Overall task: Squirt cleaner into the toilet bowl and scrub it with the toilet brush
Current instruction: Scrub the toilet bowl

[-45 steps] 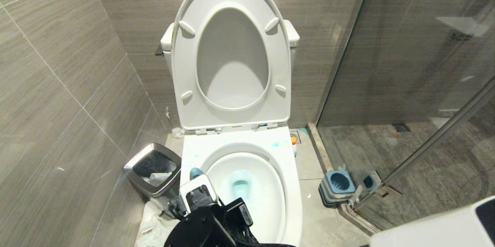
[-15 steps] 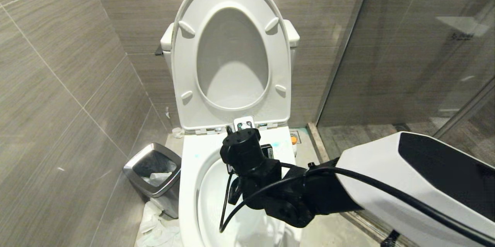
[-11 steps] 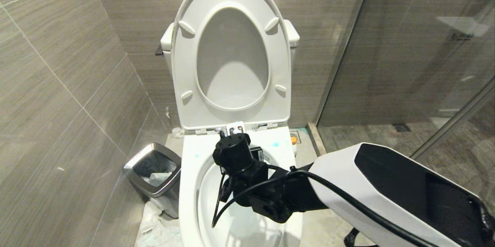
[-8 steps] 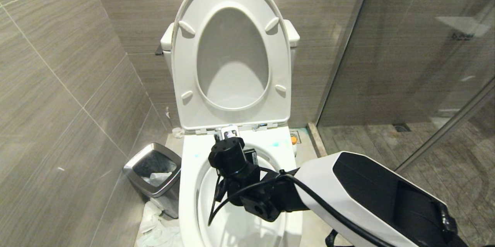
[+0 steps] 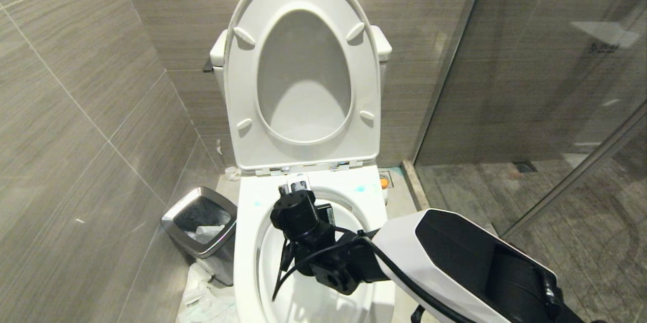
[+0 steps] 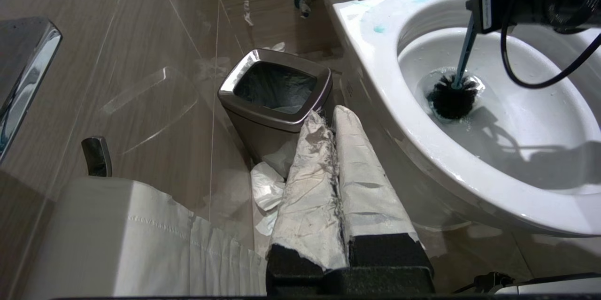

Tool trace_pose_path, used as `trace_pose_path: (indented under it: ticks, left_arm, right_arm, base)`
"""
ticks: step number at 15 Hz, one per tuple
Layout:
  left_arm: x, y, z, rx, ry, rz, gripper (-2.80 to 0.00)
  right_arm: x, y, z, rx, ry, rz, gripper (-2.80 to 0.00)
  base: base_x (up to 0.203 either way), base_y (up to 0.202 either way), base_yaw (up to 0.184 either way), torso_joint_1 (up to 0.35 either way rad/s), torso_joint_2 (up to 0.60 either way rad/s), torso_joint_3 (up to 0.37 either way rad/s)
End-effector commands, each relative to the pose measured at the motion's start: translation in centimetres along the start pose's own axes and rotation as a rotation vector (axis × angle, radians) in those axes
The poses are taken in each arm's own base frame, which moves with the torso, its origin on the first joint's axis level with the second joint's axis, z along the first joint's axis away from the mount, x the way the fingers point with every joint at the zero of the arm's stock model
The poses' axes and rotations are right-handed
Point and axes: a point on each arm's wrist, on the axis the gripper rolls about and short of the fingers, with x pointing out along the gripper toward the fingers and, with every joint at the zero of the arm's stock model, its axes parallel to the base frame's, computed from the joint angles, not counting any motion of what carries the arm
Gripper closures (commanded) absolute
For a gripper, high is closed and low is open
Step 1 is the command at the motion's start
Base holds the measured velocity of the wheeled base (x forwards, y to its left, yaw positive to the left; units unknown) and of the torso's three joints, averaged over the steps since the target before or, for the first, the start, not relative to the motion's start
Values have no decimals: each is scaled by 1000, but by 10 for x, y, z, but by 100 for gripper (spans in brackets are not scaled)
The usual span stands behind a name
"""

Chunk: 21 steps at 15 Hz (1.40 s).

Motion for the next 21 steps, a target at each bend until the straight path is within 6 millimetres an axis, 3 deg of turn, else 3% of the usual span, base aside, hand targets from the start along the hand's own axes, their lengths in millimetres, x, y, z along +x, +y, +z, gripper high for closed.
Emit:
trace_pose_path:
  ticks: [1,3,5,11,13,18,21]
  left_arm:
    - [0,0,0,1,1,-2,0]
    - [0,0,0,1,1,-1,0]
    - [0,0,0,1,1,0,0]
    - [0,0,0,1,1,0,0]
    - [0,0,0,1,1,-2,0]
    - [0,0,0,1,1,0,0]
    - [0,0,0,1,1,0,0]
  right_arm:
    - [-12,-4,29,40,-46,5,0]
    - [-16,-6,37,51,-58,5,0]
    - [-14,-5,32,44,-50,3,0]
    - [11,-3,-17,-15,25,-23,0]
    - [13,-4,-20,-16,27,-27,0]
    - [-9,-11,32,54,-54,-35,0]
    - [-34,-15,62,92,-91,-21,0]
  base:
    - [0,0,0,0,0,0]
    - [0,0,0,0,0,0]
    - [0,0,0,0,0,0]
    - [0,0,0,0,0,0]
    - [0,0,0,0,0,0]
    - [0,0,0,0,0,0]
    - [0,0,0,0,0,0]
